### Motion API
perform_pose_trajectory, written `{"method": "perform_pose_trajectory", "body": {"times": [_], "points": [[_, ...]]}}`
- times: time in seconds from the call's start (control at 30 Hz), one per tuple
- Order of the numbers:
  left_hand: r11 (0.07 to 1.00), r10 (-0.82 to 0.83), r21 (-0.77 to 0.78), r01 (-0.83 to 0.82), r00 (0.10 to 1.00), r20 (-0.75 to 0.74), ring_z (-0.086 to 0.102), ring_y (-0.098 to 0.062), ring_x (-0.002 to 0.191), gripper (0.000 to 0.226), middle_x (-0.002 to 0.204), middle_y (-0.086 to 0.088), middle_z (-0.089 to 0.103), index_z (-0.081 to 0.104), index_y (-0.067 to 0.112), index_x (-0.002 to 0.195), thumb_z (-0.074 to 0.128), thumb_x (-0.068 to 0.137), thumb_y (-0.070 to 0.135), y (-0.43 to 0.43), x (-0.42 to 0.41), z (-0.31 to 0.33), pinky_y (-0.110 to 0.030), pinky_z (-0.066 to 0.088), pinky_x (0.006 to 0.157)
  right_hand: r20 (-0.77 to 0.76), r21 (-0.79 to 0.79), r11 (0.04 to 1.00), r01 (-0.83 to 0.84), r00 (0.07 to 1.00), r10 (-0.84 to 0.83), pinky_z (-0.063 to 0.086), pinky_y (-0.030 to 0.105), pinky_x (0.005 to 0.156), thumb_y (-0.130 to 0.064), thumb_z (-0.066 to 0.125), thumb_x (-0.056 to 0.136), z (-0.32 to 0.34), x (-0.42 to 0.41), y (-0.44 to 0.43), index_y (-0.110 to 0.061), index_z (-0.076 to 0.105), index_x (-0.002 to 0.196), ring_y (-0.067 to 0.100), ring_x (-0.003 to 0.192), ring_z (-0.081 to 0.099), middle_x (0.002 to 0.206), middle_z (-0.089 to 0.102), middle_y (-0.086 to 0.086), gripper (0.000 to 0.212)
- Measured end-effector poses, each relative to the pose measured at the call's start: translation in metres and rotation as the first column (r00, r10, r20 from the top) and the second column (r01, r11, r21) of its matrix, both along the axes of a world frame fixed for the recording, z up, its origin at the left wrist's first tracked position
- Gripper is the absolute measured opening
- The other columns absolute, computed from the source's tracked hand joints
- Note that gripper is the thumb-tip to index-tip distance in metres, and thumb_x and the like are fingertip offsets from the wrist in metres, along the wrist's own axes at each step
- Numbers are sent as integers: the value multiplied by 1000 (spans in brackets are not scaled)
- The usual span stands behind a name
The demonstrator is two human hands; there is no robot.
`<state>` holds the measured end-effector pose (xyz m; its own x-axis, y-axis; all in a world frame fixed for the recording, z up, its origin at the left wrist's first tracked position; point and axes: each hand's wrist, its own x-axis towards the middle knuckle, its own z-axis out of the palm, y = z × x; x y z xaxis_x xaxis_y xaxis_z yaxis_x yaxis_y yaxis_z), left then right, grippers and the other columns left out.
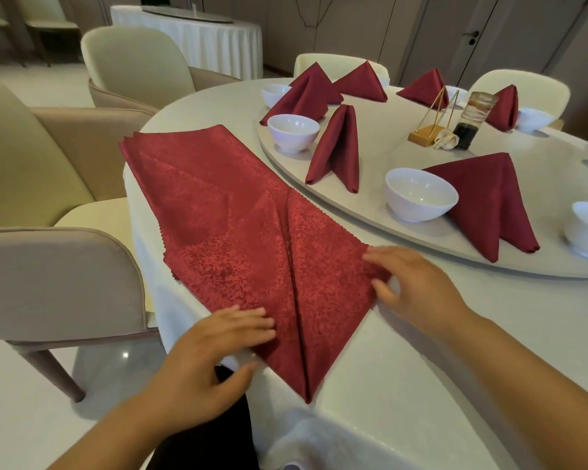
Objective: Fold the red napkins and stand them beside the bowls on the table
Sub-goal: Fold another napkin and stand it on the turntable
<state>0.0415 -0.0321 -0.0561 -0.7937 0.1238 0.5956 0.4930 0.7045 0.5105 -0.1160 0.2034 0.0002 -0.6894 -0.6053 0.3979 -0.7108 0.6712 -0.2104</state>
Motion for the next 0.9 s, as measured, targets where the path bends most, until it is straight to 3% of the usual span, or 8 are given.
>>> {"method": "perform_pose_trajectory", "body": {"times": [0.2, 0.37, 0.47, 0.53, 0.67, 0.77, 0.83, 0.9], "points": [[929, 20, -371, 1, 998, 54, 44, -2, 120, 52, 122, 8, 57, 48, 27, 120, 49, 69, 29, -12, -15, 11, -25, 18, 109, -99, 309, 918, -247, 952, 290, 54, 33, 76, -26, 45, 73, -5, 21, 5, -16, 73, 93, 14, 90, 69, 99, 71, -2, 36], [904, 5, -426, 44, 994, 112, 47, -3, 112, 54, 115, 4, 65, 46, 27, 120, 49, 67, 35, -11, -25, 16, -20, 22, 105, -49, 302, 907, -292, 946, 321, 55, 35, 71, -15, 84, 45, -9, 20, -15, -15, 74, 85, 13, 81, 70, 89, 73, -2, 41], [889, 42, -458, -1, 996, 79, 48, -3, 108, 55, 110, 3, 68, 46, 27, 118, 46, 64, 36, -6, -32, 18, -24, 29, 97, -46, 242, 924, -297, 947, 317, 55, 29, 69, -20, 59, 57, -8, 22, -25, -17, 74, 78, 10, 75, 70, 82, 73, -5, 26], [878, 62, -478, -34, 997, 43, 49, -4, 105, 59, 108, 4, 68, 46, 26, 118, 48, 61, 38, -3, -37, 18, -25, 31, 95, -42, 196, 939, -282, 954, 296, 54, 26, 69, -23, 39, 60, -6, 24, -30, -18, 74, 76, 9, 74, 69, 79, 72, -7, 39], [911, 40, -413, -20, 998, 39, 51, -4, 101, 70, 106, 3, 69, 47, 26, 117, 68, 51, 29, 1, -45, 24, -25, 44, 88, -128, 125, 965, -232, 960, 248, 54, 27, 68, -12, 46, 55, 5, 30, -35, -18, 74, 77, 9, 71, 69, 76, 72, -7, 35], [940, 12, -341, -1, 1000, 28, 52, -6, 100, 56, 105, 0, 69, 49, 27, 115, 57, 62, 14, 1, -45, 42, -22, 39, 88, -130, 47, 981, -190, 972, 195, 54, 26, 62, -14, 35, 58, 22, 36, -35, -18, 74, 77, 10, 67, 68, 75, 72, -8, 44], [949, 18, -314, -15, 1000, 5, 52, -8, 102, 54, 106, 2, 69, 51, 30, 115, 51, 64, 11, 2, -42, 59, -17, 39, 86, -23, -31, 987, -157, 987, 156, 52, 23, 63, -16, 37, 60, 35, 43, -33, -17, 74, 83, 13, 70, 67, 80, 73, -7, 43], [994, 54, -99, -46, 995, 80, 47, -4, 108, 62, 109, 15, 63, 57, 37, 118, 44, 63, 11, 3, -33, 82, -7, 35, 87, 125, -126, 990, -71, 988, 87, 50, 24, 75, -19, 44, 65, 51, 48, -30, -20, 73, 95, 12, 82, 64, 91, 72, -6, 42]]}}
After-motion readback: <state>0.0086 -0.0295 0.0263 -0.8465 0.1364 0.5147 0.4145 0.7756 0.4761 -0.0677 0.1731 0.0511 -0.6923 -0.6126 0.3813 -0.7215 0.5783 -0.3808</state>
